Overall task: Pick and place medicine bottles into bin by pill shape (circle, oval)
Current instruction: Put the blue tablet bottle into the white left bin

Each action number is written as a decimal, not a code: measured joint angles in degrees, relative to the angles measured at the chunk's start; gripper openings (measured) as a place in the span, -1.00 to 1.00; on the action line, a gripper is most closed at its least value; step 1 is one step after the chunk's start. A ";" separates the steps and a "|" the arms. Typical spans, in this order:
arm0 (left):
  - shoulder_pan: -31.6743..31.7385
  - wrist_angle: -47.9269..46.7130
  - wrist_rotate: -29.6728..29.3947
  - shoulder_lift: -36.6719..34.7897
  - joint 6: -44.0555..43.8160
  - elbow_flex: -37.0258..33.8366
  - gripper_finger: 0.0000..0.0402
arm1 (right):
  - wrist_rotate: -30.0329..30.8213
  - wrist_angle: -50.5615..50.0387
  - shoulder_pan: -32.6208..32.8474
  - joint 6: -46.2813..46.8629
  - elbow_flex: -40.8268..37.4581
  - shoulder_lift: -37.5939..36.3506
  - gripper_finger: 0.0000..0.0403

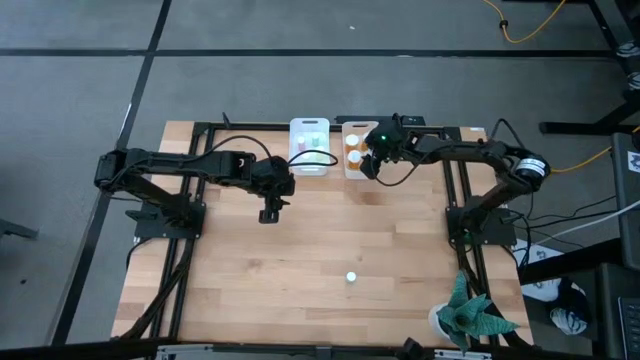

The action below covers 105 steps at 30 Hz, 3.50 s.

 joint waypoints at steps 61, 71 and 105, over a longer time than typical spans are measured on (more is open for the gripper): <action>-3.28 1.77 0.02 0.00 -3.34 0.00 -0.15 | -8.17 -10.36 21.84 7.84 -13.05 -54.81 0.05; -4.52 1.77 0.02 0.02 -4.38 0.00 -0.15 | -12.18 8.90 21.81 17.46 -35.79 -73.05 0.05; -11.51 24.61 6.43 12.59 -7.58 -0.02 -0.15 | -9.90 10.77 21.81 10.20 -48.26 -88.63 0.05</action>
